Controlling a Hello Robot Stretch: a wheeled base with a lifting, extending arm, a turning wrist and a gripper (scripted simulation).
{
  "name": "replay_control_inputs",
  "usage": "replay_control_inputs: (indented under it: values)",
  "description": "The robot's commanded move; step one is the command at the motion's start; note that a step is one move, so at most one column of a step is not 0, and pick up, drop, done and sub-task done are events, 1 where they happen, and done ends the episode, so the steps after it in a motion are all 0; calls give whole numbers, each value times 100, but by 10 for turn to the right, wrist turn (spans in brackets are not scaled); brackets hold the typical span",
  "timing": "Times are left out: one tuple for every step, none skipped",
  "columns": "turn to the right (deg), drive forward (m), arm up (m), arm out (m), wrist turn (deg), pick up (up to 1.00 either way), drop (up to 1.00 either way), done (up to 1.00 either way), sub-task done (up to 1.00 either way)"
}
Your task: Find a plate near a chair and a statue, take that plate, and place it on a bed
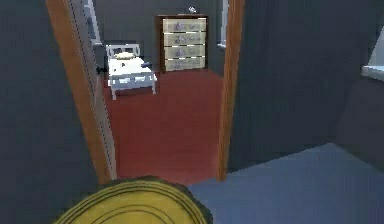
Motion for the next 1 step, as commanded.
replay_control_inputs:
  values:
    - [0, 85, 0, 0, 0, 0, 0, 0, 0]
